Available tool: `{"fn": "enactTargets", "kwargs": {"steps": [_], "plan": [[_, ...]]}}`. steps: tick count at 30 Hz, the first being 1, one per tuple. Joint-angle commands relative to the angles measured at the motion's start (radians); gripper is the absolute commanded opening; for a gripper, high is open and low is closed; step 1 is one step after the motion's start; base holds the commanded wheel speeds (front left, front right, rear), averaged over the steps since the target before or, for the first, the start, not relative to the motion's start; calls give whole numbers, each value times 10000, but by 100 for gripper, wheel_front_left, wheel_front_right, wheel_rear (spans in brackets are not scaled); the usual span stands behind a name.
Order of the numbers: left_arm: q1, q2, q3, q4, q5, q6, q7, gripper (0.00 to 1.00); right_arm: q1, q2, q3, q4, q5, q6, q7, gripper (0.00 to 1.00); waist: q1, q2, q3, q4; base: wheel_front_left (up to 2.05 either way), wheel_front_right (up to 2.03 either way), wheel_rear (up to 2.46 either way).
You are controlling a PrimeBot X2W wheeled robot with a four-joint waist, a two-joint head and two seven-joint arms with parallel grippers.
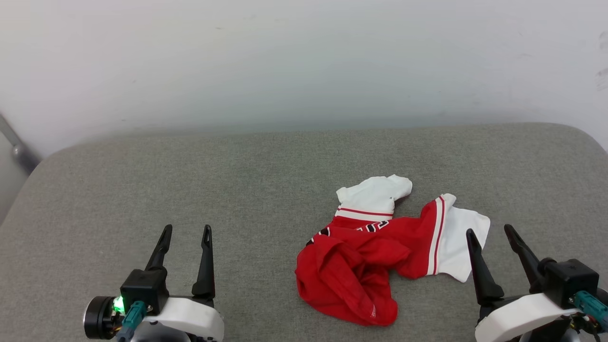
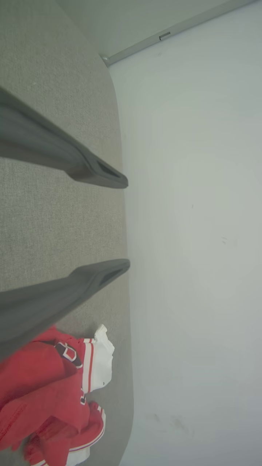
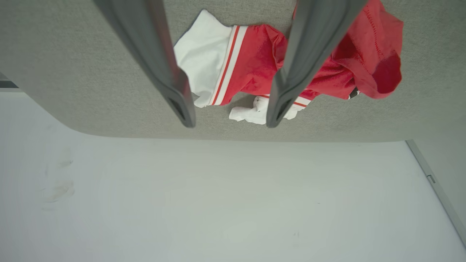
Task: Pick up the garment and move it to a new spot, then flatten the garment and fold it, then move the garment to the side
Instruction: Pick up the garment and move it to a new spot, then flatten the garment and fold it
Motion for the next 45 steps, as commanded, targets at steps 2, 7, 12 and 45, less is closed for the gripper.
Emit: {"fn": "enactTargets", "kwargs": {"steps": [2,7,12,45], "plan": [[207,28,-101,-171,23,65,100,100,249,24,52,-59,109,-7,33,100,1,-1,-61,-68,0,0,0],[363,86,-130,-319,-46,87,225,100,368,24,49,-141,129,-7,80,100,1,-1,-105,-172,0,0,0],[358,102,-142,-344,-154,49,292,100,459,26,-27,-167,161,-7,89,100,1,-1,-126,-143,0,0,0],[-3508,-335,-3254,2720,-1755,-2895,6065,100,-38,25,121,88,296,-7,39,100,1,-1,879,-923,0,0,0]]}}
